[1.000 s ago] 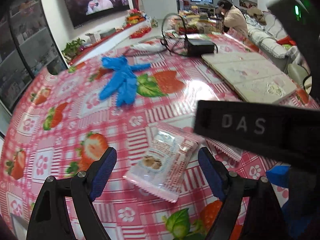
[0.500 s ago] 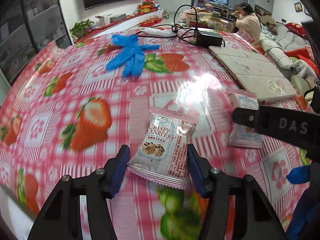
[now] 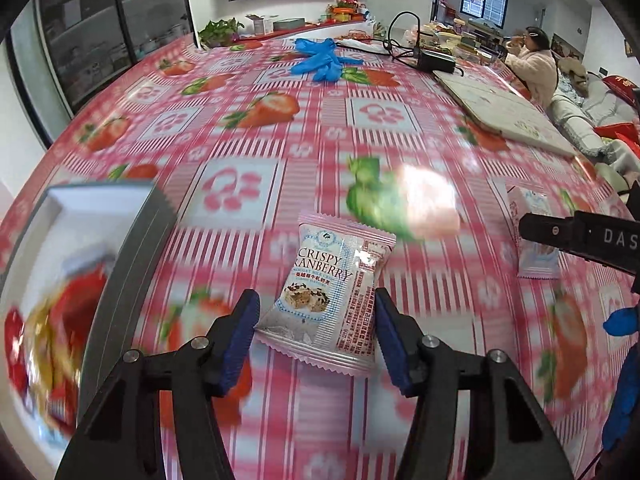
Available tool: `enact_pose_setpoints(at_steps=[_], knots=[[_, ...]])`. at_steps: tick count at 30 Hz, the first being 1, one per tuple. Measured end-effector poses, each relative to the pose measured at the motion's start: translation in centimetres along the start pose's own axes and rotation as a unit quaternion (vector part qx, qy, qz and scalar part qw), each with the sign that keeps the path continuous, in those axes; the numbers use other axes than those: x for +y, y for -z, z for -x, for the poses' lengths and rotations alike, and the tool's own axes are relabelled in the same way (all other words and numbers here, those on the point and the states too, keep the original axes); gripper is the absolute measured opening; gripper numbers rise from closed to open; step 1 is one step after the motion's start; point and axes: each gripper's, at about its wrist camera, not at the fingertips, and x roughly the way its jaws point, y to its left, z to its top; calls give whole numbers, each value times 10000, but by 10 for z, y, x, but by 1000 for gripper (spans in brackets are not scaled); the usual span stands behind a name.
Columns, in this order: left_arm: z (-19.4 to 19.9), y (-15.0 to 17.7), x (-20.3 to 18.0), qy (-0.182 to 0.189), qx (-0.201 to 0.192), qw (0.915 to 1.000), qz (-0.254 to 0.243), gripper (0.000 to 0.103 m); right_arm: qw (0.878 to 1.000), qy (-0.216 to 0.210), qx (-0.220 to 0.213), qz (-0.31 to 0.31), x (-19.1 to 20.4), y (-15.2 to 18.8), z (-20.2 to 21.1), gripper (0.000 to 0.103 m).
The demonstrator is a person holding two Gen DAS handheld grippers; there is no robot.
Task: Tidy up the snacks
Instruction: 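Close the left gripper on its cranberry packet while the right closes on the other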
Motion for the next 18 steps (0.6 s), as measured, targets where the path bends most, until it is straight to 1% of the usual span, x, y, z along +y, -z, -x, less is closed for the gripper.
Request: enact_pose_setpoints(at_steps=[6, 9, 13, 18], knots=[[27, 41, 0, -1, -142, 9999, 66, 61, 9997, -50, -119, 184, -4, 43, 22, 43], [37, 56, -1, -2, -220, 9997, 68, 61, 9994, -61, -226, 248, -6, 64, 33, 43], [46, 70, -1, 18, -312, 9995, 73, 61, 9990, -57, -286, 330, -9, 86, 44, 43], [51, 77, -1, 38, -386, 9992, 51, 61, 9987, -32, -360, 368, -11, 106, 54, 43]])
